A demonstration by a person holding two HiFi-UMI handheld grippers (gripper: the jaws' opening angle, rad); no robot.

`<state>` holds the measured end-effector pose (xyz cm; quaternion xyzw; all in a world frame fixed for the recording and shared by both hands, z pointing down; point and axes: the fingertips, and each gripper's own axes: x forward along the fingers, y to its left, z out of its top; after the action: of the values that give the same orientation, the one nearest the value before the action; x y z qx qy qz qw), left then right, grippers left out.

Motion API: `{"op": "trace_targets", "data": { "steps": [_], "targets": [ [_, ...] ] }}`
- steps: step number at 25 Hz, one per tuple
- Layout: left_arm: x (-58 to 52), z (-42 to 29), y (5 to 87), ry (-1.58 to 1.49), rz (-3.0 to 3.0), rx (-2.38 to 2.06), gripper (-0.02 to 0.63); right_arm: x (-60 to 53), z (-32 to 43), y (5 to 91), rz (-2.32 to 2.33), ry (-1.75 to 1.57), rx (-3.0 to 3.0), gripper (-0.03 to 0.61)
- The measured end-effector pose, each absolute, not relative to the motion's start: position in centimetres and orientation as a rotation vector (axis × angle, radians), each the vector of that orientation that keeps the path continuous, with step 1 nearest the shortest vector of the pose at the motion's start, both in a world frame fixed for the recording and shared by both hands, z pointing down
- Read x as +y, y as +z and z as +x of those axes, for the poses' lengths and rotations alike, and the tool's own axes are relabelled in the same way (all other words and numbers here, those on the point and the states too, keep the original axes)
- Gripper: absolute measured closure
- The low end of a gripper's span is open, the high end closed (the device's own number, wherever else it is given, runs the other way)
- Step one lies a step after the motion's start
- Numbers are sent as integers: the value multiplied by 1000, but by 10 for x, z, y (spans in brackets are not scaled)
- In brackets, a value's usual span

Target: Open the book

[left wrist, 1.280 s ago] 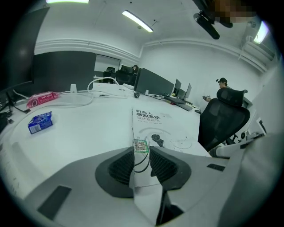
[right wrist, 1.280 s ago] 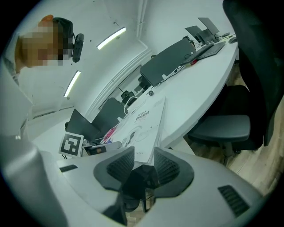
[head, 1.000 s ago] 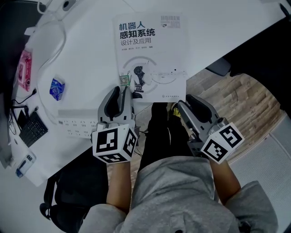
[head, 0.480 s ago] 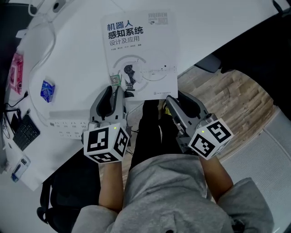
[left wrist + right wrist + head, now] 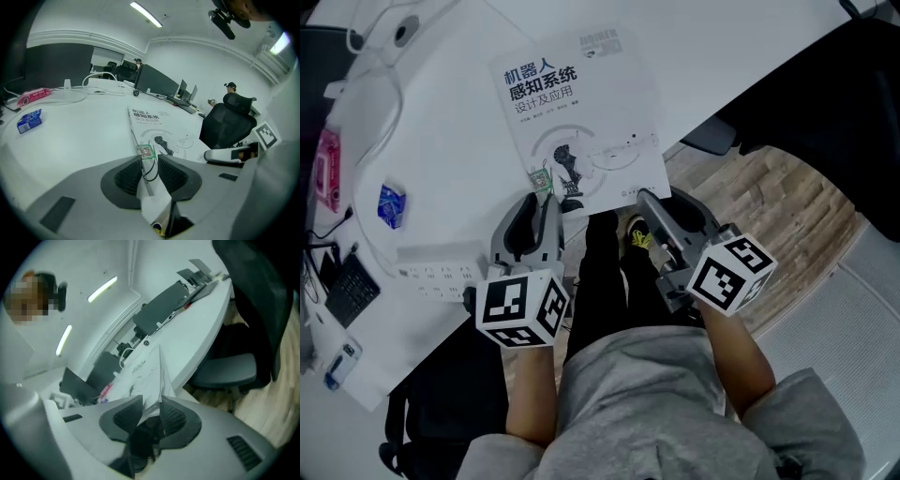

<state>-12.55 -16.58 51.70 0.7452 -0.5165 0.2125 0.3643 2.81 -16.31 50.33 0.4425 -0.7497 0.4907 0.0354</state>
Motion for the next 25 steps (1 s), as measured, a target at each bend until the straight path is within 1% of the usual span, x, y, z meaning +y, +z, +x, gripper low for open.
{"op": "trace_targets", "data": {
  "steps": [2,6,8,11,14,17,25],
  "targets": [
    [-163,-120,516,546,1924,-1302,505,-166,32,507,1417,1392,-2265,456],
    [-168,-110,516,542,1948,-1278,505,-183,37,498,1481,1538,-2295,490],
    [-169,-105,517,542,1956,-1253,505,-190,39,490,1530,1504,-2297,520],
    [-174,-92,517,510,1957,-1204,505,-200,45,473,1606,1292,-2299,532],
    [-173,-85,510,423,1928,-1167,505,-206,42,452,1574,1134,-2352,534],
    [-167,-90,493,344,1915,-1180,505,-200,25,428,1486,948,-2436,534],
    [-140,-110,441,255,1946,-1287,505,-172,-35,383,1237,541,-2580,534]
  ]
}}
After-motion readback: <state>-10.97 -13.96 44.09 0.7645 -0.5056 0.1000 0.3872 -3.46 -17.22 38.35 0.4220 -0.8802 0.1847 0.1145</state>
